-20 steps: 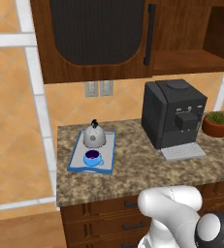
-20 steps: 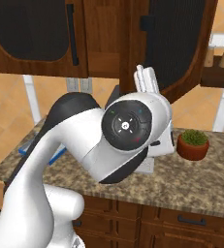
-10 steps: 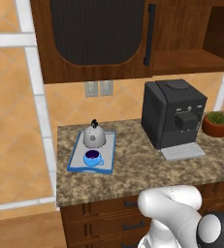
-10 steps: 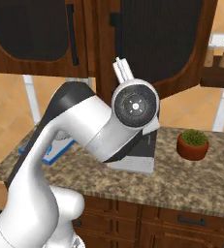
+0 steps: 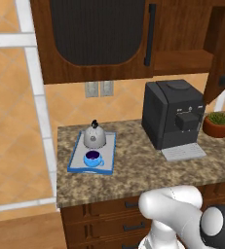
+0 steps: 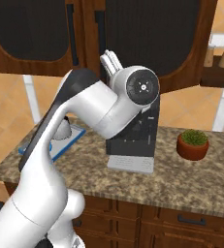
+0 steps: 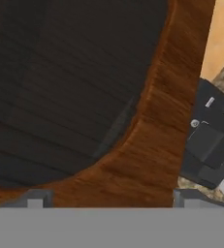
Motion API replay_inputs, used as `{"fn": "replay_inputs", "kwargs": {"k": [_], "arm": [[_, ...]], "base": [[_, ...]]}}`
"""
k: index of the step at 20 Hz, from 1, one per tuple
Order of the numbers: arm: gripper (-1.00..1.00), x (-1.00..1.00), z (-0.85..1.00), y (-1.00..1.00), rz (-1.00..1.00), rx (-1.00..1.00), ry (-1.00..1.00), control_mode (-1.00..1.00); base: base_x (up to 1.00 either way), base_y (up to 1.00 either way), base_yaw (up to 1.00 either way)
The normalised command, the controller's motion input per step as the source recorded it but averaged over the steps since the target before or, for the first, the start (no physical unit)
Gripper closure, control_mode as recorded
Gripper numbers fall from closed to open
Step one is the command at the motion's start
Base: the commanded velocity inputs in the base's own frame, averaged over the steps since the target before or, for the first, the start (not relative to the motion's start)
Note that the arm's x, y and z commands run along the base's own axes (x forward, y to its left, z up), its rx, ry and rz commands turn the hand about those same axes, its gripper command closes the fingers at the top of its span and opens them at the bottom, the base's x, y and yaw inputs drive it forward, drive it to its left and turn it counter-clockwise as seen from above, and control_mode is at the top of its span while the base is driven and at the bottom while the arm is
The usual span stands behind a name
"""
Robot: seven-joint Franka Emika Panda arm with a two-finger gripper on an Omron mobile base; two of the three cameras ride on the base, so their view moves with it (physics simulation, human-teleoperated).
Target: Pick the kettle from the counter and place it on the tray. Then pick the mug from the cabinet and place it on the tray. Then close the cabinet doors.
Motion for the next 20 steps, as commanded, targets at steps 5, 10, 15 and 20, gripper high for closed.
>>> {"fn": "replay_inputs", "kwargs": {"k": [5, 10, 15, 20], "arm": [[-1.00, 0.87, -0.17, 0.19, 0.13, 0.00, 0.00, -1.00], [-1.00, 0.89, -0.23, 0.15, 0.05, 0.00, 0.00, -1.00], [-1.00, 0.84, -0.20, 0.21, 0.00, 0.00, -0.01, -1.00], [-1.00, 0.84, -0.18, 0.21, 0.00, 0.00, -0.05, -1.00]], "base": [[0.00, 0.00, 0.00], [0.00, 0.00, 0.00], [0.00, 0.00, 0.00], [0.00, 0.00, 0.00]]}}
